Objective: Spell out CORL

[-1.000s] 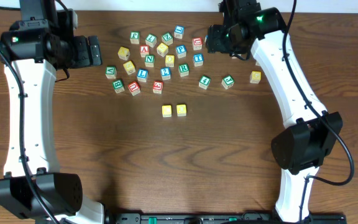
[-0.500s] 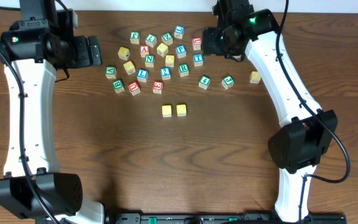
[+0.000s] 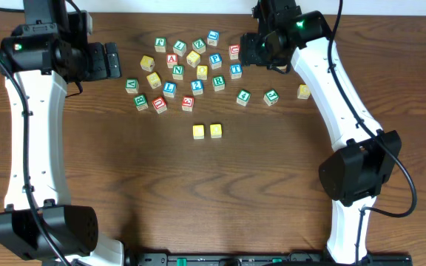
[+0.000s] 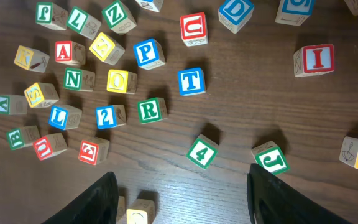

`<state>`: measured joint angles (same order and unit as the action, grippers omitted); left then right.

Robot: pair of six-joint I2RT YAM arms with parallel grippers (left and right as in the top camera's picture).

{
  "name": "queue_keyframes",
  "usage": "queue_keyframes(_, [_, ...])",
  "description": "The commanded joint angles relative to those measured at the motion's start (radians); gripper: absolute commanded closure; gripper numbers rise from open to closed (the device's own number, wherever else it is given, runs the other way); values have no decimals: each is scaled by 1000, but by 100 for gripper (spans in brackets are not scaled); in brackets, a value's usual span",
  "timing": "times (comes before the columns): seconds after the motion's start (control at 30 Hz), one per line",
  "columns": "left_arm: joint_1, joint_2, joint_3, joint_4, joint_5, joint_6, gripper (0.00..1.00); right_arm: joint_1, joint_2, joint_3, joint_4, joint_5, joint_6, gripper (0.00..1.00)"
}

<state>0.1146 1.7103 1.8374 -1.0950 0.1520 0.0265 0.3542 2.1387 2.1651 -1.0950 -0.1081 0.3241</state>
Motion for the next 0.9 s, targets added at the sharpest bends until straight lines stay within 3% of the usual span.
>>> queue_keyframes(0.0, [-3, 2, 26, -2, 5, 6, 2, 6, 8, -3, 3, 5, -19, 38])
queue_keyframes(0.87, [-3, 2, 26, 4, 25, 6, 2, 8, 8, -3, 14, 5, -26, 38])
